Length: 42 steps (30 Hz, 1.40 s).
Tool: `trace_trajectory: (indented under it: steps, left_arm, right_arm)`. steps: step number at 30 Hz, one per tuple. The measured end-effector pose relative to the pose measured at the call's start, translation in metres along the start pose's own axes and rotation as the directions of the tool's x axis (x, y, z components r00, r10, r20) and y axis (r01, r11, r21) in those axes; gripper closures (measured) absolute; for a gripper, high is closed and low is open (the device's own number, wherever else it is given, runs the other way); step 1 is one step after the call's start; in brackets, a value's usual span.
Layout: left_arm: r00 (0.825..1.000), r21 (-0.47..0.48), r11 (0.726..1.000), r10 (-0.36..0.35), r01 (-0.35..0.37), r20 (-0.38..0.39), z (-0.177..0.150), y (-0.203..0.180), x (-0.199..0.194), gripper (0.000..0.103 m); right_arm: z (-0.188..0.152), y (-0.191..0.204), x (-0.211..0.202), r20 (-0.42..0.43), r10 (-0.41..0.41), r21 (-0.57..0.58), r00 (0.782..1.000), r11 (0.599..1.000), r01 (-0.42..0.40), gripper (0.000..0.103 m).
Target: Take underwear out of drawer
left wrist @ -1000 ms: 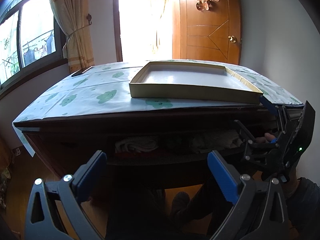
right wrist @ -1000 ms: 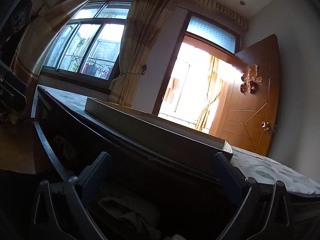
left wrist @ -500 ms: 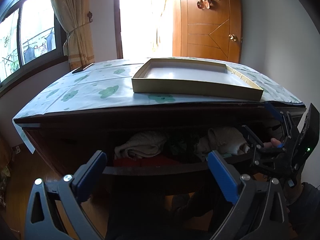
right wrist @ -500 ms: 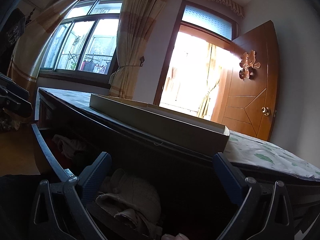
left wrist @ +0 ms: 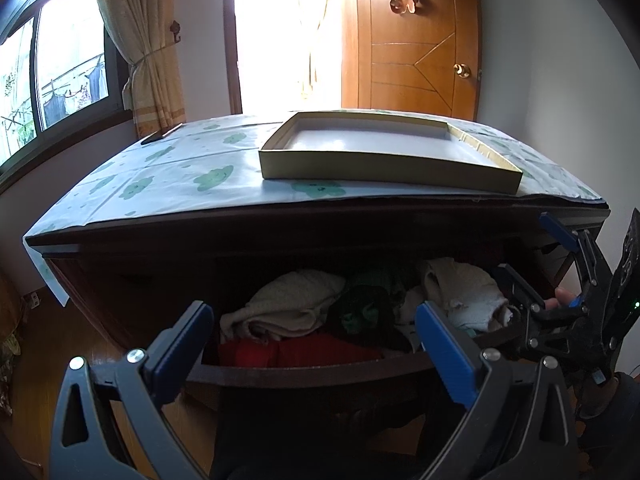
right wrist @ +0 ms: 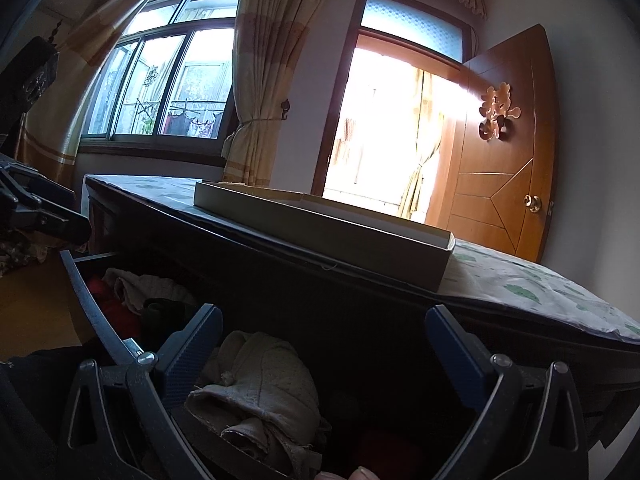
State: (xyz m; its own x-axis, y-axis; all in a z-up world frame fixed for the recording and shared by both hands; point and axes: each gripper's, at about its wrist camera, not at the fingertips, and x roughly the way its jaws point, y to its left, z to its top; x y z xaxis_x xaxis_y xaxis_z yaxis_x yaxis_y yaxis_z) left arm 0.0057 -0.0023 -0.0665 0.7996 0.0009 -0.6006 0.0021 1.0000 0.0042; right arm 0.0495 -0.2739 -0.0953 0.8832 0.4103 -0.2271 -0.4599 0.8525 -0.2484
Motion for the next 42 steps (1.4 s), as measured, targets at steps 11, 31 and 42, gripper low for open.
trace_trajectory:
  steps: [11,31,42]
  left_arm:
    - [1.000,-0.004,1.000,0.000,0.000,-0.002,-0.001,0.002,-0.002,0.000]
    - [1.000,-0.003,1.000,-0.005,0.005,-0.008,-0.002,0.001,-0.003,0.000]
    - [1.000,-0.002,1.000,-0.008,0.008,-0.011,-0.005,0.001,-0.003,0.000]
  right_arm:
    - [0.002,0.003,-0.004,-0.071,0.024,0.005,0.997,1.000,-0.024,0.001]
    - [0.004,0.001,-0.018,-0.160,0.062,0.065,0.985,0.997,-0.052,0.001]
    - [0.003,0.000,-0.024,-0.237,0.106,0.129,0.966,0.989,-0.077,0.001]
